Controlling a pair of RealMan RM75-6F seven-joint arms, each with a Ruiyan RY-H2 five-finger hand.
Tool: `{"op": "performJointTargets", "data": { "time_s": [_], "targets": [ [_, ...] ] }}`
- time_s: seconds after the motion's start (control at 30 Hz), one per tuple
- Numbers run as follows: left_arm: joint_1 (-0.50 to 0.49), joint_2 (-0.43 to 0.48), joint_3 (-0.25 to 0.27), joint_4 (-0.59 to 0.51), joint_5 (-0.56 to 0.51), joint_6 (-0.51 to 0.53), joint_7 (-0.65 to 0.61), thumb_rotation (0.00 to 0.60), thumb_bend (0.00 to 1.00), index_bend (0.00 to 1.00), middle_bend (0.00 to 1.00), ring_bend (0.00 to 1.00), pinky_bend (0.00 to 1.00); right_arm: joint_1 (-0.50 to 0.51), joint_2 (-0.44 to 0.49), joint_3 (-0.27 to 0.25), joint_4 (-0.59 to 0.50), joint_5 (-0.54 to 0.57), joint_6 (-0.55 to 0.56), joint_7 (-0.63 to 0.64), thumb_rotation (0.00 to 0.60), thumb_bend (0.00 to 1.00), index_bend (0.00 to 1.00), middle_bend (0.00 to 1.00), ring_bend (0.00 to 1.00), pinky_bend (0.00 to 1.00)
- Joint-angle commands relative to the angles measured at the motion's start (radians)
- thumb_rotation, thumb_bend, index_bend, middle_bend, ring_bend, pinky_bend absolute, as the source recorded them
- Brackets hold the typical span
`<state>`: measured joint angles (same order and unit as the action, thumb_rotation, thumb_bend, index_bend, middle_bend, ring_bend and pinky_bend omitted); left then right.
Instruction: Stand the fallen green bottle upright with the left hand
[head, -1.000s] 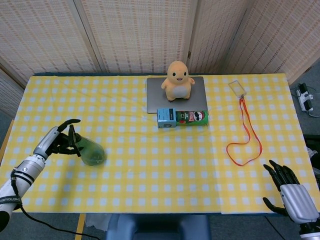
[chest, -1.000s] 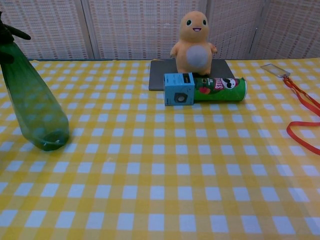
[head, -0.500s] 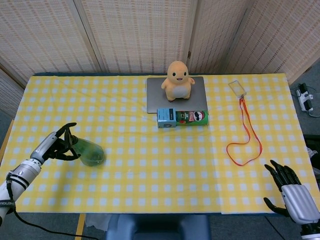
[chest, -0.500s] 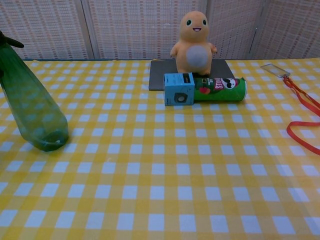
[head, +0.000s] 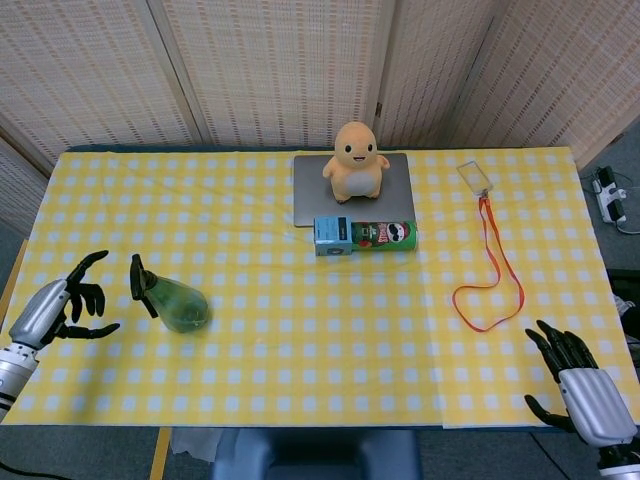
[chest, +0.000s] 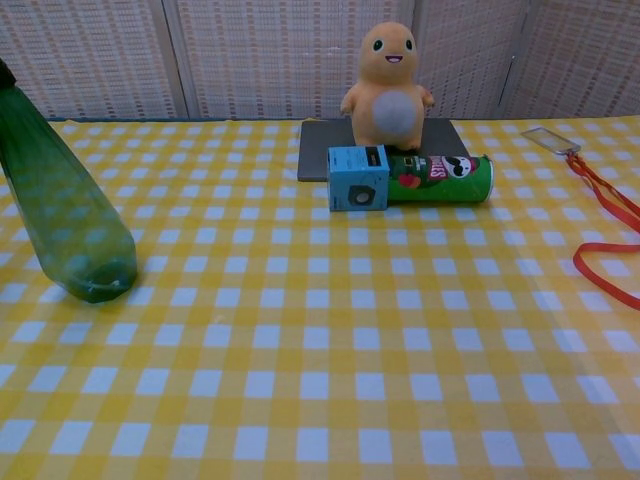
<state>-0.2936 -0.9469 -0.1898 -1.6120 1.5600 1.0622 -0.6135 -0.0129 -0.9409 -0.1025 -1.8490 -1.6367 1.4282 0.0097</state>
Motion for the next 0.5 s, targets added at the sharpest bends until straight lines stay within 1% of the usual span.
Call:
{"op": "performJointTargets", "data": {
  "time_s": [0.03,0.1,0.17,0.27,0.37,0.5],
  "targets": [
    [0.131,-0.172,0.054,0.155,0.004,0.258,0.342,0.600,0.18,0.13,0.02,0.00,0.00,0.002,-0.001,0.000,-0.001,0.002,-0.003,-0.002,0.600,0.32,0.00,0.00,0.00,0.00],
    [0.151,-0.202,0.073,0.166,-0.006,0.280,0.383,0.600,0.18,0.06,0.00,0.00,0.00,0.003,-0.002,0.001,-0.001,0.001,-0.005,-0.004,0.600,0.32,0.00,0.00,0.00,0.00],
    [0.155,-0.204,0.090,0.165,-0.011,0.277,0.467,0.600,0.17,0.03,0.00,0.00,0.00,0.005,-0.003,0.000,0.000,-0.001,-0.008,-0.005,0.600,0.32,0.00,0.00,0.00,0.00],
    [0.164,-0.214,0.095,0.147,0.011,0.331,0.571,0.600,0.16,0.02,0.00,0.00,0.00,0.007,-0.005,-0.002,0.000,-0.005,-0.011,-0.009,0.600,0.32,0.00,0.00,0.00,0.00],
    [0.166,-0.215,0.112,0.136,0.023,0.338,0.601,0.600,0.16,0.02,0.00,0.00,0.00,0.005,-0.006,-0.005,-0.002,-0.015,-0.007,-0.012,0.600,0.32,0.00,0.00,0.00,0.00],
    [0.161,-0.210,0.121,0.122,-0.003,0.316,0.626,0.600,0.16,0.02,0.00,0.00,0.00,0.007,-0.006,-0.007,0.000,-0.018,-0.009,-0.010,0.600,0.32,0.00,0.00,0.00,0.00]
  ]
}}
